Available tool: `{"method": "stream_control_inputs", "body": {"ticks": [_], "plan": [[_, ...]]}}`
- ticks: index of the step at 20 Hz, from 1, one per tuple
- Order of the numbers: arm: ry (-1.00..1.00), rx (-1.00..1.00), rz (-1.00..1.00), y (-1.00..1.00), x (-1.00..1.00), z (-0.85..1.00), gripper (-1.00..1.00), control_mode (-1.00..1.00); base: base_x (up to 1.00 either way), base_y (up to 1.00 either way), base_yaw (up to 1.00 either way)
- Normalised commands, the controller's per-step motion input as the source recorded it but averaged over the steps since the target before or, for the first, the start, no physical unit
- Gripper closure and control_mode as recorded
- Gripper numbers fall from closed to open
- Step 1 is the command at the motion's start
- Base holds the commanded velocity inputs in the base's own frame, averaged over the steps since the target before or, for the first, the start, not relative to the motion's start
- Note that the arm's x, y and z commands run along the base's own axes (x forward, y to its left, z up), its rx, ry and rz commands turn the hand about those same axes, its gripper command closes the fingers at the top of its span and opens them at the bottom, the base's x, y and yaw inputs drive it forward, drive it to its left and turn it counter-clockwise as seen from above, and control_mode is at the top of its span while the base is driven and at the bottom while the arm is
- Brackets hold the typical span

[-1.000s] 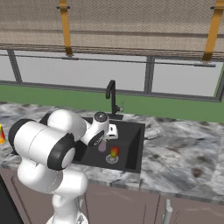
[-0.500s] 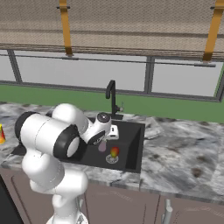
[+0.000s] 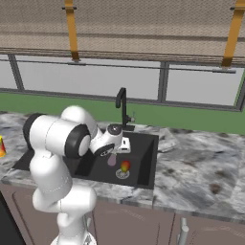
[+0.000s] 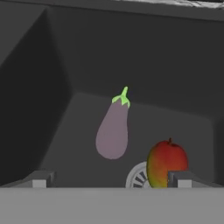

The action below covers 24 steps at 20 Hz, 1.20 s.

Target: Remove the mango and eggplant from the sink. Then move the bowl and cup from the counter to the sink for washing.

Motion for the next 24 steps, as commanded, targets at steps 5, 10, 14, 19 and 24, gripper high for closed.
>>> {"method": "stream_control_inputs", "body": {"ticks": [5, 10, 14, 19, 24], "plan": [[0.0, 0.0, 0.0, 0.0, 0.15, -0.2, -1.0, -1.0, 0.0, 0.0, 0.0], [0.0, 0.0, 0.0, 0.0, 0.14, -0.21, -1.0, -1.0, 0.0, 0.0, 0.0], [0.0, 0.0, 0.01, 0.0, 0.06, -0.19, -1.0, -1.0, 0.0, 0.0, 0.0], [0.03, 0.0, 0.0, 0.04, 0.06, -0.18, -1.0, -1.0, 0.0, 0.0, 0.0], [0.03, 0.0, 0.0, 0.05, 0.1, -0.18, -1.0, -1.0, 0.0, 0.0, 0.0]]}}
